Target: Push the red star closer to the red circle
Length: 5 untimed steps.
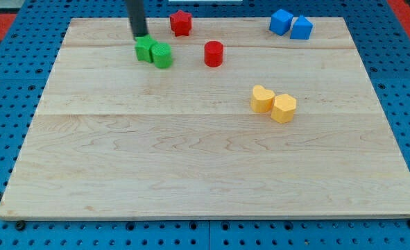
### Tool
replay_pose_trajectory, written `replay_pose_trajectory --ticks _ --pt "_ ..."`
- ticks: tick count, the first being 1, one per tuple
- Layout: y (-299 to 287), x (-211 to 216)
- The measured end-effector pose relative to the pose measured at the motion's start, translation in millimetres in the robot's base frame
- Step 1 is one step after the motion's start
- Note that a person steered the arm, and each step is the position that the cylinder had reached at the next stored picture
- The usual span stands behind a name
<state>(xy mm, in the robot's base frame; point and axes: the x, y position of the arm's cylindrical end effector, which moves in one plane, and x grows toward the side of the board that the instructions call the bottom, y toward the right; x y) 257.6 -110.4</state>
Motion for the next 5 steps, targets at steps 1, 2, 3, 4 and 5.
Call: replay_pose_trajectory --ticks 1,2,3,4,5 --pt "-42.1 -40.7" --pt "-67.2 -66.1" --pt "-60.8 -66.3" --pt "-32.1 -66.3" --pt "7.6 -64.9"
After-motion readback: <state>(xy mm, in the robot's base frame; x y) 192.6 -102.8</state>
